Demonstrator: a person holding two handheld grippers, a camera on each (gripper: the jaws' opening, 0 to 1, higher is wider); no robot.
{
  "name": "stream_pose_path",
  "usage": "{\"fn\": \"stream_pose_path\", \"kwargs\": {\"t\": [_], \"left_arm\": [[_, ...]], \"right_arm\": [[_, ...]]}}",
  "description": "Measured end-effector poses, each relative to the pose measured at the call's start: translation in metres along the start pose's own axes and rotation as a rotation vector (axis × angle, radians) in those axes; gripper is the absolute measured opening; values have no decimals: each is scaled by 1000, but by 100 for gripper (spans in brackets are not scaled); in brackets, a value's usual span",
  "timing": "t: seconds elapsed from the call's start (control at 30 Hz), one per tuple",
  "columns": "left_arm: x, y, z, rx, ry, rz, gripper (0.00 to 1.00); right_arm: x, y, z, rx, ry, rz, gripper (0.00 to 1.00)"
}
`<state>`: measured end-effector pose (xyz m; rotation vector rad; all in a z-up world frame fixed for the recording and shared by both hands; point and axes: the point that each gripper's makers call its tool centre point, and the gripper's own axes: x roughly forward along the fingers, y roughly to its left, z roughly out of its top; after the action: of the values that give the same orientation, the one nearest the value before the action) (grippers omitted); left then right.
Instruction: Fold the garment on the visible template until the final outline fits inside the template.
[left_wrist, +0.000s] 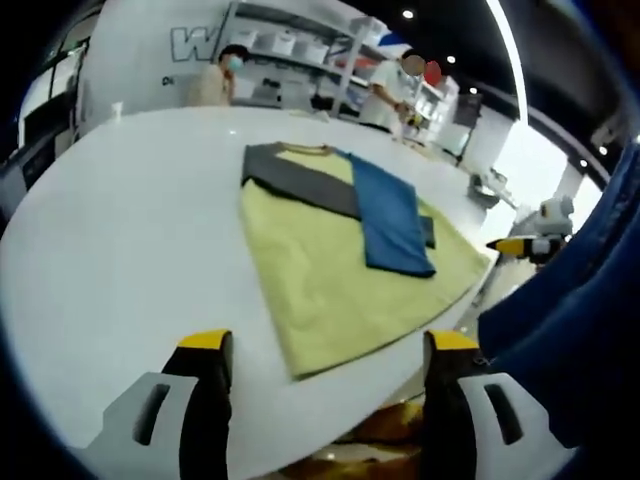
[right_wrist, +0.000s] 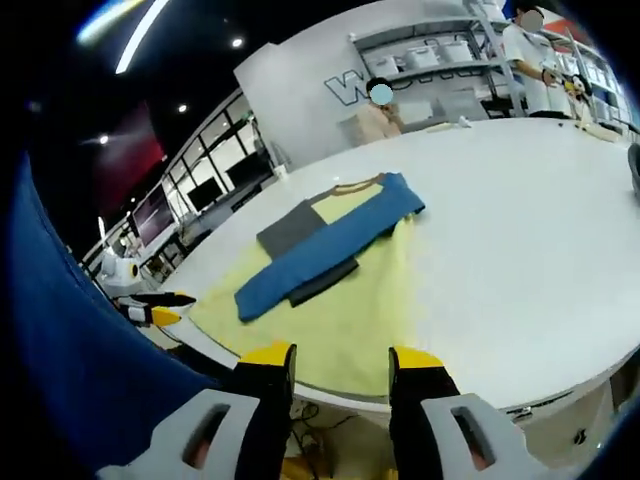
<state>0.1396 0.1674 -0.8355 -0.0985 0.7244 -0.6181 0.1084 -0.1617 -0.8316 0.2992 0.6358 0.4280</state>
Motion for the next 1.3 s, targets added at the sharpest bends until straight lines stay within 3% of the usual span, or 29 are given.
{"fn": "stream_pose_path", "kwargs": {"t": [0.27,0.43,0.7,0.93,1.3], "left_arm": [[-4,-3,0,8,-24,-38,71],[-5,-15,-4,6,-10,-48,66],[0,-18,-7,-12,9,-45,57],[1,-11,-8,-64,22,-27,50],[6,-8,-4,-169,1,-40,45]], "right_arm": [[-4,-10,-6,30,6,-37,37],[-2,-11,-9,45,9,-47,36],[-1,-16,-13,70,13,-47,36],[-1,-20,-9,149,5,-38,32],[5,-11,-8,205,16,1,26]]}}
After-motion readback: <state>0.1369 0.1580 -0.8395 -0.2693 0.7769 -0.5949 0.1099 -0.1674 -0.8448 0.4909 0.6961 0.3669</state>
